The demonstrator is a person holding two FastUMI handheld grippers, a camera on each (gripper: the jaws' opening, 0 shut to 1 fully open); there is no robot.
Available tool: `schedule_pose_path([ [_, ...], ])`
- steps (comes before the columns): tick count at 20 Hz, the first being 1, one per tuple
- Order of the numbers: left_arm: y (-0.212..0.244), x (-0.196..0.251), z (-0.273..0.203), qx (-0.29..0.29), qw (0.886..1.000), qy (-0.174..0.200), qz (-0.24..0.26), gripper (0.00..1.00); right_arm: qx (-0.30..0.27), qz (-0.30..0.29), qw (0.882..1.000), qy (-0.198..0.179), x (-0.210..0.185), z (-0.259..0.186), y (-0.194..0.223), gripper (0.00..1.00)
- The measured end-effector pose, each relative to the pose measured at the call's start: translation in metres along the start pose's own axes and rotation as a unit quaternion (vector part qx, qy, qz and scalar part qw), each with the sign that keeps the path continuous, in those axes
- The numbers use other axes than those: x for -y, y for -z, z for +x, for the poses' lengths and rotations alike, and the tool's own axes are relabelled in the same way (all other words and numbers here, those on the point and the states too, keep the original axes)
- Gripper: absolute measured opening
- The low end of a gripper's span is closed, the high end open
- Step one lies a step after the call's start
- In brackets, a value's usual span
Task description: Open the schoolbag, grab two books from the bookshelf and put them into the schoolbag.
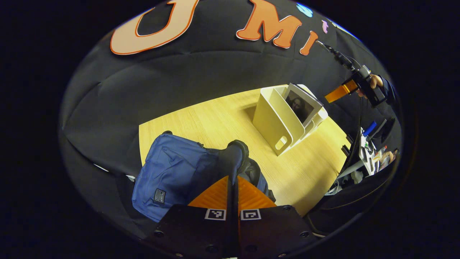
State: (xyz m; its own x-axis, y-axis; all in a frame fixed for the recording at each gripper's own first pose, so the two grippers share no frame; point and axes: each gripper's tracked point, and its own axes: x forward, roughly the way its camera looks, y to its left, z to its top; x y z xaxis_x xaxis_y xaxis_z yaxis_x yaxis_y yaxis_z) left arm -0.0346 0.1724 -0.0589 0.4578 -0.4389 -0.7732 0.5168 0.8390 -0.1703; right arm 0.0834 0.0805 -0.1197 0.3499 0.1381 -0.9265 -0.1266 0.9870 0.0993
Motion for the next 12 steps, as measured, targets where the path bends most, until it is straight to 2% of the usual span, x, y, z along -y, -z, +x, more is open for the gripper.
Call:
schedule_pose_path([
  [4, 0.003, -0.002, 0.003, -0.005, 1.0, -0.008, -0.016, 0.01, -0.036, -0.022, 0.999, 0.005, 0.003, 0.021, -0.015, 0.98],
  [6, 0.004, -0.001, 0.004, -0.007, 1.0, -0.01, -0.022, 0.01, -0.064, -0.026, 0.998, -0.008, -0.004, 0.03, -0.016, 0.97],
  [7, 0.005, 0.0, 0.004, -0.008, 1.0, -0.011, -0.025, 0.0, -0.07, -0.029, 0.997, -0.004, -0.003, 0.038, -0.017, 1.0],
  [8, 0.006, 0.001, 0.005, -0.008, 1.0, -0.01, -0.027, 0.01, -0.077, -0.033, 0.996, -0.002, 0.0, 0.046, -0.019, 0.98],
  [12, 0.009, 0.003, 0.006, -0.013, 0.999, -0.013, -0.039, 0.01, -0.094, -0.018, 0.995, 0.003, 0.001, 0.063, -0.025, 0.98],
])
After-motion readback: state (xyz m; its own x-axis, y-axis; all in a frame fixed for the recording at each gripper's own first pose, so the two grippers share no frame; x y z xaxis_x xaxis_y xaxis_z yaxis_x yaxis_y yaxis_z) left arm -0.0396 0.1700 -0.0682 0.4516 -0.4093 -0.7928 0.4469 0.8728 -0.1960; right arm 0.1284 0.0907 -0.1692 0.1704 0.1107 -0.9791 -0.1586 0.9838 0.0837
